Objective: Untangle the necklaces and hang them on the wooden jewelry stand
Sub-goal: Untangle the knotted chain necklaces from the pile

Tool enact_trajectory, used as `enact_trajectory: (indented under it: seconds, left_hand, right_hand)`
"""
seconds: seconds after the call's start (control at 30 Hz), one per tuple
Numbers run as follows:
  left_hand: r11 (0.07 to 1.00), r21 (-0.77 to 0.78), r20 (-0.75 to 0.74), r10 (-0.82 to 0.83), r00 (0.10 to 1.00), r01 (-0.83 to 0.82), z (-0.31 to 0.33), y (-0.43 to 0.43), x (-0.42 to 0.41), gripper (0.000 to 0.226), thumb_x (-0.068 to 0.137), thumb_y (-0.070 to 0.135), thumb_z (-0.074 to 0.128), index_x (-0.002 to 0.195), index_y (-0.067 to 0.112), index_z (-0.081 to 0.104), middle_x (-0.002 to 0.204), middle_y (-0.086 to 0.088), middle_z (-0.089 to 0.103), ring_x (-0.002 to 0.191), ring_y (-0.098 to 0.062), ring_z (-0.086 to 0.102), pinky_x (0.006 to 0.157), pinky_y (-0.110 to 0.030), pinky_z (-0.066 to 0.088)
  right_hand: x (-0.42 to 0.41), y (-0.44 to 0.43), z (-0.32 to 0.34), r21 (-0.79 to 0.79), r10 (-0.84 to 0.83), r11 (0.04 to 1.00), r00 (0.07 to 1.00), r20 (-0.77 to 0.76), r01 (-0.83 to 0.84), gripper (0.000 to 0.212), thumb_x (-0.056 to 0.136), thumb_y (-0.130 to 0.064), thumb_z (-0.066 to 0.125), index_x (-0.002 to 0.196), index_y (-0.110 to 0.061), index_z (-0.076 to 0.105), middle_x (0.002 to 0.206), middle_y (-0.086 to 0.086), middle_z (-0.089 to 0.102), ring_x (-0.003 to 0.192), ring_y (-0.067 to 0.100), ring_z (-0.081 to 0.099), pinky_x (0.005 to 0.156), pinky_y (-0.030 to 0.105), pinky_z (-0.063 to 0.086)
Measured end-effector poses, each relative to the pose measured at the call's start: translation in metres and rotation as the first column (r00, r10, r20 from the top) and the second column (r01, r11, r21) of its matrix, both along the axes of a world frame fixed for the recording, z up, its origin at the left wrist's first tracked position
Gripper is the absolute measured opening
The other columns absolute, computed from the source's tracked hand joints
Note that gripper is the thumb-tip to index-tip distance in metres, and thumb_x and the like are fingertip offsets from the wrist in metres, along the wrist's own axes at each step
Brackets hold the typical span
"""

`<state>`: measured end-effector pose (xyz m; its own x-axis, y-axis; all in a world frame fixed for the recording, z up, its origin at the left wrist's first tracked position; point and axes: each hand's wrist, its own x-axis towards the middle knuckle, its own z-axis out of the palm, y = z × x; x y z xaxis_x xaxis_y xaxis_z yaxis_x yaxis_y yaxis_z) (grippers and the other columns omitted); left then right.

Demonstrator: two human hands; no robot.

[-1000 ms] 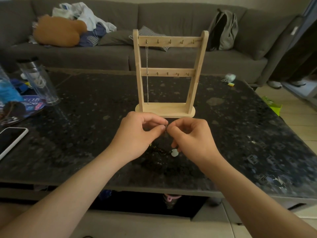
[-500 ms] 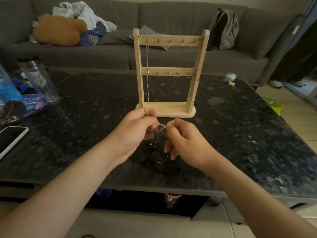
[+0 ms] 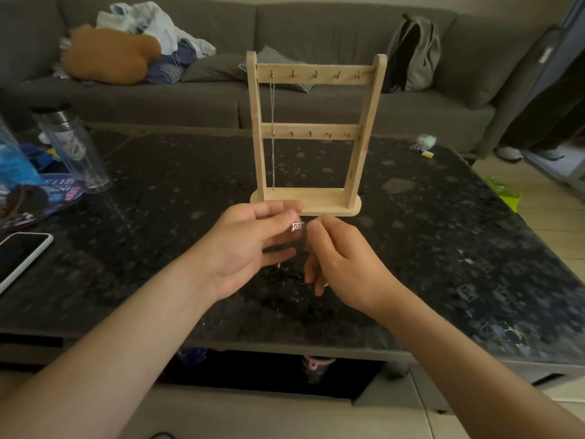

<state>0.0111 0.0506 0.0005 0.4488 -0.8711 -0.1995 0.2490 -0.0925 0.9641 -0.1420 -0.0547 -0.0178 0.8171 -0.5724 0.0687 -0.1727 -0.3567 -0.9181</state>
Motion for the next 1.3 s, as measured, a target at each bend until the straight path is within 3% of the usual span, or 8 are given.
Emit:
enact_trajectory:
  seconds: [0.13,0.33,0.43,0.63,0.83,1.0,1.13,1.3]
  left_hand:
    - [1.0,-0.018,-0.084,0.005,0.996,-0.006,0.0,-0.002,0.003,0.024,0.107,0.013,0.061,0.125,0.014,0.076,0.095,-0.004,0.072,0.107,-0.025,0.072,0.114,-0.056,0.051]
    - [0.999,-0.042,-0.208,0.013,0.978,-0.022,0.0,-0.003,0.002,0.021,0.11,0.018,0.057,0.121,0.016,0.074,0.081,0.003,0.062,0.092,-0.02,0.066,0.108,-0.054,0.054]
    - [0.998,-0.045,-0.224,0.027,0.974,-0.038,-0.004,-0.004,0.002,0.021,0.109,0.021,0.059,0.122,0.016,0.075,0.081,0.004,0.062,0.087,-0.017,0.066,0.101,-0.048,0.057]
    - [0.992,-0.099,-0.22,0.055,0.974,-0.078,-0.005,-0.004,0.001,0.032,0.092,0.021,0.072,0.123,0.017,0.078,0.088,0.001,0.071,0.092,-0.016,0.072,0.112,-0.048,0.054]
    - [0.997,-0.071,-0.164,0.016,0.986,-0.028,-0.002,-0.003,-0.001,0.034,0.095,0.024,0.072,0.129,0.02,0.077,0.114,-0.006,0.075,0.113,-0.023,0.071,0.106,-0.045,0.051]
    - [0.999,-0.015,-0.052,-0.033,0.998,0.032,0.002,0.0,-0.001,0.027,0.103,0.023,0.063,0.122,0.023,0.082,0.105,0.002,0.075,0.111,-0.019,0.068,0.107,-0.048,0.047]
    - [0.998,0.003,-0.002,-0.063,0.998,0.063,0.003,0.001,-0.001,0.031,0.101,0.016,0.061,0.124,0.023,0.082,0.1,0.003,0.076,0.112,-0.018,0.07,0.109,-0.049,0.046]
    - [0.999,0.016,0.1,-0.05,0.994,0.048,0.001,0.001,0.0,0.033,0.097,0.003,0.066,0.122,0.022,0.078,0.091,0.003,0.074,0.108,-0.021,0.074,0.108,-0.05,0.051]
  right_hand:
    - [0.0,-0.003,-0.006,-0.031,-0.023,0.999,0.997,0.08,0.026,0.016,0.111,-0.026,0.055,0.1,-0.018,0.063,0.077,0.002,0.072,0.073,0.027,0.075,0.063,0.045,0.065]
    - [0.0,-0.004,-0.002,-0.057,-0.062,0.996,0.99,0.126,0.07,0.008,0.104,-0.018,0.069,0.099,-0.014,0.074,0.081,0.002,0.08,0.076,0.017,0.079,0.075,0.037,0.067]
    - [-0.001,-0.003,0.001,-0.043,-0.076,0.996,0.987,0.139,0.083,0.004,0.098,-0.013,0.076,0.094,-0.013,0.077,0.079,0.002,0.08,0.073,0.019,0.08,0.075,0.041,0.068]
    - [-0.004,-0.005,0.003,0.038,-0.121,0.992,0.974,0.194,0.116,0.009,0.092,-0.003,0.081,0.092,-0.01,0.074,0.076,0.007,0.079,0.072,0.024,0.08,0.069,0.039,0.067]
    - [-0.004,-0.006,0.004,0.068,-0.062,0.996,0.986,0.153,0.052,0.026,0.093,0.0,0.077,0.111,-0.018,0.072,0.076,0.007,0.079,0.075,0.022,0.079,0.07,0.031,0.064]
    - [-0.001,-0.006,0.002,0.115,-0.111,0.989,0.985,0.135,0.096,0.017,0.101,-0.014,0.067,0.102,-0.023,0.081,0.084,0.007,0.079,0.082,0.022,0.075,0.077,0.037,0.064]
    - [-0.001,-0.009,0.0,0.025,-0.106,0.994,0.985,0.138,0.103,0.014,0.102,-0.021,0.073,0.092,-0.021,0.084,0.085,-0.002,0.081,0.084,0.017,0.077,0.082,0.031,0.063]
    - [-0.001,-0.01,-0.001,-0.028,-0.123,0.992,0.992,0.037,0.124,0.021,0.107,-0.025,0.064,0.092,-0.021,0.078,0.076,-0.009,0.073,0.068,0.003,0.064,0.067,0.018,0.053]
